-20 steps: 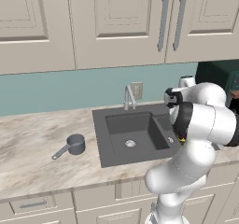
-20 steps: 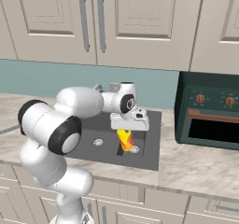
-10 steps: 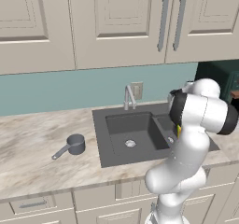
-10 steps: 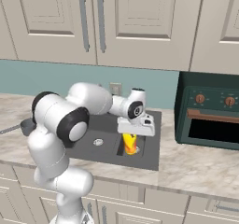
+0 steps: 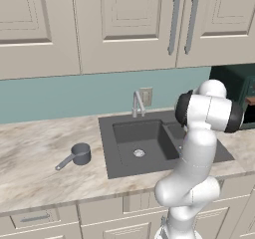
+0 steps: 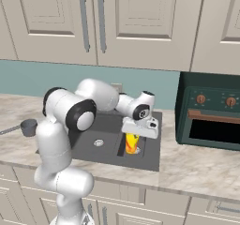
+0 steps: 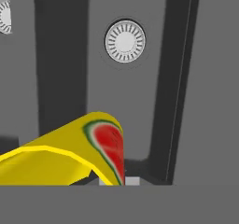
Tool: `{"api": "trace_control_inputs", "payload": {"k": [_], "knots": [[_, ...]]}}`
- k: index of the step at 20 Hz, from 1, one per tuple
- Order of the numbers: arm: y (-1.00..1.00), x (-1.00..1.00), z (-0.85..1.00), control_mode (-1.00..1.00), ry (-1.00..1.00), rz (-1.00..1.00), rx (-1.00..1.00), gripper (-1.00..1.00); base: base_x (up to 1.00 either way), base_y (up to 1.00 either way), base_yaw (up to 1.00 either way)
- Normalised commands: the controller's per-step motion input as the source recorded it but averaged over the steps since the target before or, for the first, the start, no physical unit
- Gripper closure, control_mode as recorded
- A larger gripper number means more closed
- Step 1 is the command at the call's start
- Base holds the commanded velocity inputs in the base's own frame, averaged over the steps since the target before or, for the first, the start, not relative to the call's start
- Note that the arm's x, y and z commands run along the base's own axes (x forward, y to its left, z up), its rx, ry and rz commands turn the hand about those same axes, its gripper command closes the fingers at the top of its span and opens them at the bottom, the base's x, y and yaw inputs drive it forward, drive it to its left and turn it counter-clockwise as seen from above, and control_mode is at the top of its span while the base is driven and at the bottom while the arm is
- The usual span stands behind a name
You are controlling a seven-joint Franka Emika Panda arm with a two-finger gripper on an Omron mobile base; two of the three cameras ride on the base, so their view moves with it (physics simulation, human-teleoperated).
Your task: Move any existing items from the left basin to the right basin for drying. Then move the measuring cup from the counter to the left basin of the sink for washing.
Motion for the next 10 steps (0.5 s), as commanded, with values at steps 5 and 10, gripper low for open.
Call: {"api": "trace_control_inputs", "payload": {"k": [5, 10], "knots": [[0.0, 0.23, -0.18, -1.0, 0.0, 0.01, 0.11, 1.0, 0.0, 0.0, 0.0], [0.0, 0.1, -0.25, -1.0, 0.02, 0.0, 0.05, 1.0, 0.0, 0.0, 0.0]]}}
